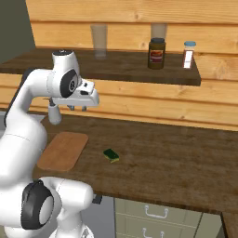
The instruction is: Pick up the sponge from the counter and clean the cutting board by briefly scrubbing or pressing down on the cutting board. Once finished, release the sponge.
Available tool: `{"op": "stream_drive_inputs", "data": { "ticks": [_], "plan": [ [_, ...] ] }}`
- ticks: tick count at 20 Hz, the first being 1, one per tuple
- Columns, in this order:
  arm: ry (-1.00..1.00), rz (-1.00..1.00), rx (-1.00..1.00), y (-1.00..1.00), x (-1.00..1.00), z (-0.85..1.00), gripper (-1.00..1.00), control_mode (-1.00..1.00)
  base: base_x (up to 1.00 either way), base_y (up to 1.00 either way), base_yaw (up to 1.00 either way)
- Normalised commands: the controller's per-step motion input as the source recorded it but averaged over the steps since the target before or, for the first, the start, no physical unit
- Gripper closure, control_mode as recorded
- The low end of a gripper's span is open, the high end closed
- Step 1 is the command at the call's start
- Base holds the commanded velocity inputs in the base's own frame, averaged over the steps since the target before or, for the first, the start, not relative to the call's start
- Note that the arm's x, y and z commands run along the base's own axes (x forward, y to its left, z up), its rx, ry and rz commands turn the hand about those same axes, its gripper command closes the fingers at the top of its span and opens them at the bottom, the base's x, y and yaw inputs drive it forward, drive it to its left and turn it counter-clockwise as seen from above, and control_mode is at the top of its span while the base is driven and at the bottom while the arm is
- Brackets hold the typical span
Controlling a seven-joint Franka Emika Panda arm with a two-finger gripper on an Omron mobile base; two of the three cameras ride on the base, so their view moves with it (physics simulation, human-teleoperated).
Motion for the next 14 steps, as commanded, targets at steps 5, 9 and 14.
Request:
{"op": "stream_drive_inputs", "data": {
  "ticks": [5, 9, 14],
  "plan": [
    [0.04, -0.02, 0.01, -0.23, -0.08, -0.31, -1.00, -1.00, 0.00, 0.00, 0.00],
    [0.00, 0.13, 0.00, -0.83, 0.07, -0.94, -1.00, -1.00, 0.00, 0.00, 0.00],
    [0.03, 0.37, 0.00, -0.86, 0.38, -0.99, -1.00, -1.00, 0.00, 0.00, 0.00]
  ]
}}
